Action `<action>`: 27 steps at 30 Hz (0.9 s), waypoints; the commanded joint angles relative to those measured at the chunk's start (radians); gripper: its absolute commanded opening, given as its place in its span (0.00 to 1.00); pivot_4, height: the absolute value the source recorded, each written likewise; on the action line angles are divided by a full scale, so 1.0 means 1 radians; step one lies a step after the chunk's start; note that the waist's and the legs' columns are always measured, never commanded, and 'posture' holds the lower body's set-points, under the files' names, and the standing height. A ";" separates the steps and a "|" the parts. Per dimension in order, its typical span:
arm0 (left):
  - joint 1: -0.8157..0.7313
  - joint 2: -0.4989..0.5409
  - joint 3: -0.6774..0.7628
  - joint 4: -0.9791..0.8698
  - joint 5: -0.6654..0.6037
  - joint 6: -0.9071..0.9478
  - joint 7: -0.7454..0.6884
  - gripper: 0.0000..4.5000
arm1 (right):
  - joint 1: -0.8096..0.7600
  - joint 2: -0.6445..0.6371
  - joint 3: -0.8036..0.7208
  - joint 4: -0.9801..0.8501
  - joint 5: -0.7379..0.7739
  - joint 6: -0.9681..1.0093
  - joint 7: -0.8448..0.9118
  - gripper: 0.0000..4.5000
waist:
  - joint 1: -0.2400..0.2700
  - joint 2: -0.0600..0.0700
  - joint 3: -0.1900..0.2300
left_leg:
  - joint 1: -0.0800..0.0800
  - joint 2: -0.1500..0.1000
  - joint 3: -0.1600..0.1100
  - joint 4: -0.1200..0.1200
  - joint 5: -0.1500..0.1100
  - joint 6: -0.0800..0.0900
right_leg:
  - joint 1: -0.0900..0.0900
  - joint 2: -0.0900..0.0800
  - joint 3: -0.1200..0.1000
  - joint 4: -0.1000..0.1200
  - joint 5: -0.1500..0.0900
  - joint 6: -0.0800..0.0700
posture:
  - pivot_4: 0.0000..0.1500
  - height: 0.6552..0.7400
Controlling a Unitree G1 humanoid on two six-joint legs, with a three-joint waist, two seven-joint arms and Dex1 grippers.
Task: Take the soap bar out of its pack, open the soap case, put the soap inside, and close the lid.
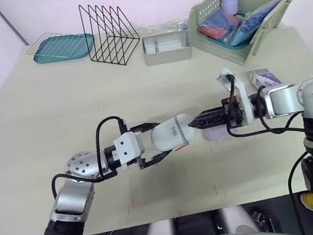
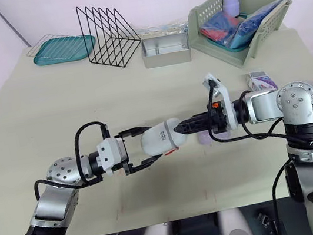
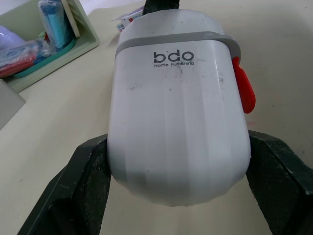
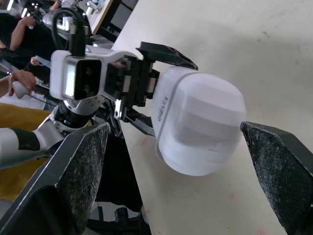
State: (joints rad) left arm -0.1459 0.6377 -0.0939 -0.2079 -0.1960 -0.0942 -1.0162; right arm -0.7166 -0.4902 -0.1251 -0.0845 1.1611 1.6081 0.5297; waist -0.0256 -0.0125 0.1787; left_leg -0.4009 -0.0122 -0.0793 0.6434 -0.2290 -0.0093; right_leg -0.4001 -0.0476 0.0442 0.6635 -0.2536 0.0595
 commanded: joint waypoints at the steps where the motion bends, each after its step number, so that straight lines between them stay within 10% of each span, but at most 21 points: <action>1: -0.010 -0.006 -0.003 -0.040 0.000 -0.012 0.019 0.77 | -0.001 0.002 0.000 0.019 0.077 0.006 -0.063 1.00 | -0.004 0.000 0.000 | 0.000 0.000 0.000 0.000 0.000 0.000 | 0.000 0.000 0.000 0.000 0.000 0.000 | 1.00 1.00; 23: -0.015 -0.009 -0.013 -0.054 0.010 -0.017 0.039 0.77 | -0.005 0.048 -0.008 0.177 0.259 0.006 -0.313 1.00 | -0.016 0.000 0.000 | 0.000 0.000 0.000 0.000 0.000 0.000 | 0.000 0.001 0.000 0.000 0.000 0.000 | 1.00 1.00; 27: -0.015 -0.011 -0.017 -0.060 0.009 -0.012 0.044 0.76 | -0.005 0.066 -0.026 0.192 0.246 0.006 -0.323 0.73 | -0.016 0.000 0.000 | 0.000 0.000 0.000 0.000 0.000 0.000 | 0.000 0.001 0.000 0.000 0.000 0.000 | 1.00 1.00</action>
State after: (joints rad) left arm -0.1522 0.6302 -0.1132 -0.2249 -0.1781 -0.0975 -0.9795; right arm -0.7161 -0.4243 -0.1242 0.1100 1.3941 1.6087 0.2079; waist -0.0412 -0.0125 0.1787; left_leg -0.4010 -0.0121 -0.0794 0.6429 -0.2291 -0.0091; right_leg -0.4002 -0.0469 0.0446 0.6635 -0.2537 0.0596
